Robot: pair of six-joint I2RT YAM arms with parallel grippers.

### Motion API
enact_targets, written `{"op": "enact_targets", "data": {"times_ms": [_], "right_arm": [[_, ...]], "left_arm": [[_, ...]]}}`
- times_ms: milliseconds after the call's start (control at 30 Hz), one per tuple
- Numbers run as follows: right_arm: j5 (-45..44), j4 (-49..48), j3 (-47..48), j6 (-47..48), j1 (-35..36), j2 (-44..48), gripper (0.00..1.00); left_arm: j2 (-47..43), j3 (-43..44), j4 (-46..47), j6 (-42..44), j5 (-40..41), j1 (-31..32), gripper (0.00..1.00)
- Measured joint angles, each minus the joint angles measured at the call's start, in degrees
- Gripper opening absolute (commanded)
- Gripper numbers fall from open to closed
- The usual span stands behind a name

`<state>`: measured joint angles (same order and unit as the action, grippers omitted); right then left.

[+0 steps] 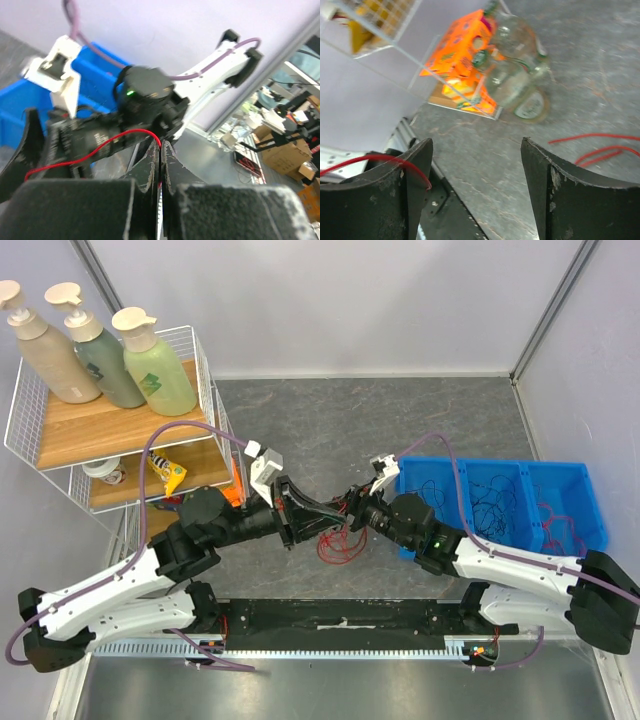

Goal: Untangle the cables

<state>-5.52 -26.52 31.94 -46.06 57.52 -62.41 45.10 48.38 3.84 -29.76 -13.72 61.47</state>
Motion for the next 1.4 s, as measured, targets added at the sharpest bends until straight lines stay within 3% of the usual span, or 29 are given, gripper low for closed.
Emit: {"op": "enact_targets", "data": {"times_ms": [133, 267, 400, 467, 567, 733, 933, 1033, 1133, 1300, 1400], "right_arm": [[-4.24, 3.65, -0.44, -0.28, -0.7, -0.52, 0.67], [-8.28, 7.13, -0.39, 0.2, -1.4, -0.42, 0.48], [-12.61, 12.61, -0.39, 0.81, -3.69, 0.85, 0.45], [-14.32, 15.3, -0.39, 1.57, -5.44, 2.19, 0.45], [-16.02, 18.86, -0.39, 4.28, -7.82, 6.08, 0.61], [-11.26, 20.55, -0.17, 12.46, -8.2, 13.18, 0.7], [-2.01, 24.74, 2.14, 19.96, -8.2, 18.01, 0.78], [1.9, 26.84, 4.02, 20.7, -8.2, 17.79, 0.89], [2.29, 27.89, 4.35, 18.75, -8.11, 18.56, 0.89], [9.92, 16.0, 0.31, 10.01, -7.93, 19.85, 0.77], [11.74, 13.2, 0.33, 6.45, -7.45, 17.97, 0.61]], "left_arm": [[-1.6, 0.33, 3.52, 0.02, -5.95, 0.0, 0.02], [-2.6, 2.6, 5.05, 0.11, -11.39, 0.0, 0.02], [-4.57, 4.7, 4.42, 1.29, -13.88, 0.0, 0.02], [-5.84, 6.14, 2.86, 2.58, -13.86, 0.0, 0.02], [-7.45, 8.0, 0.07, 4.57, -13.27, 0.0, 0.01], [-8.46, 9.68, -2.82, 6.54, -11.58, 0.0, 0.02], [-5.05, 10.29, -8.11, 7.15, -5.01, 0.0, 0.02], [-3.63, 10.36, -10.84, 6.93, 1.7, 0.0, 0.02], [-2.47, 10.38, -13.77, 5.73, 10.82, 0.0, 0.02], [-1.55, 9.7, -14.91, 2.91, 22.58, 0.0, 0.02], [-1.66, 7.21, -12.28, 1.97, 27.71, 0.0, 0.02]]}}
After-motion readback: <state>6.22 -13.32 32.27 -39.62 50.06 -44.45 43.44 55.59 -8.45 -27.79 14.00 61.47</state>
